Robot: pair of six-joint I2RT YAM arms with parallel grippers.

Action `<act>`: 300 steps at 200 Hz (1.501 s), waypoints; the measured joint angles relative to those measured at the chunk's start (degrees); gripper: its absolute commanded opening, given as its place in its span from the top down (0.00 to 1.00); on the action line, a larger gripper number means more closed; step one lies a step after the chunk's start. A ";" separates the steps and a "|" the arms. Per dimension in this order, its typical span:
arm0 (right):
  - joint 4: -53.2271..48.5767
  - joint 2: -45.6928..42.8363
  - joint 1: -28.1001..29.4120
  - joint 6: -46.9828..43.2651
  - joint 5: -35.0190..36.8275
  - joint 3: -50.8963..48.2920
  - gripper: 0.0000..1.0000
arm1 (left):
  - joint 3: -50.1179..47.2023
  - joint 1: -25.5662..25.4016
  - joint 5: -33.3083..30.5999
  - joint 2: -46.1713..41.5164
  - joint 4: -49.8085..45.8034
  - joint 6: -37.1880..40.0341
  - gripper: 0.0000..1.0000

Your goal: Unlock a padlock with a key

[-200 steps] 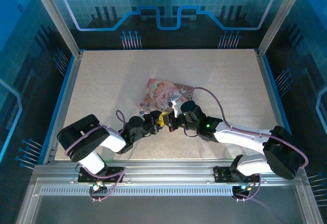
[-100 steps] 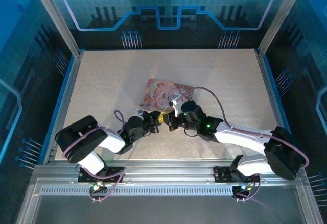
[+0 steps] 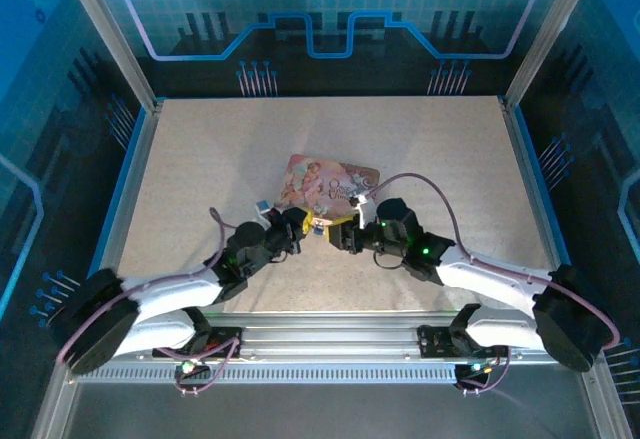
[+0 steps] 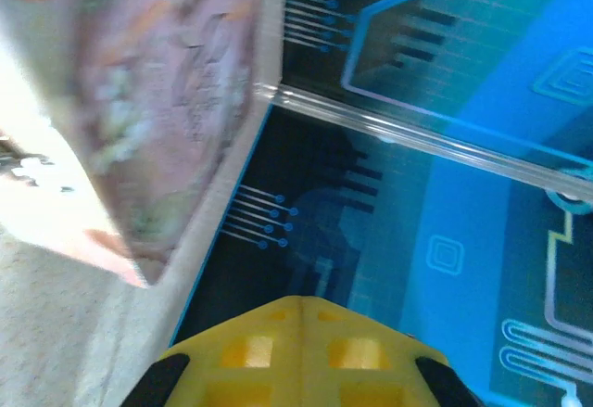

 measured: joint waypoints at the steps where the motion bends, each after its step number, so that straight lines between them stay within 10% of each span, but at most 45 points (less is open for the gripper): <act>1: 0.20 -0.11 -0.11 -0.02 -0.24 -0.13 0.60 | 0.17 0.02 -0.07 -0.37 -0.52 0.26 1.00; 46: 10.91 -3.08 -4.85 6.12 -9.44 -4.20 0.48 | 10.80 0.15 -3.56 -12.20 -19.93 21.31 1.00; 121: 25.27 -3.32 -5.05 13.86 -18.32 -4.02 0.42 | 13.53 -2.49 -3.34 -10.82 -22.80 47.71 1.00; 300: 30.51 9.20 0.24 18.60 -19.30 1.70 0.70 | 13.53 -2.69 -3.85 -10.27 -21.31 50.64 1.00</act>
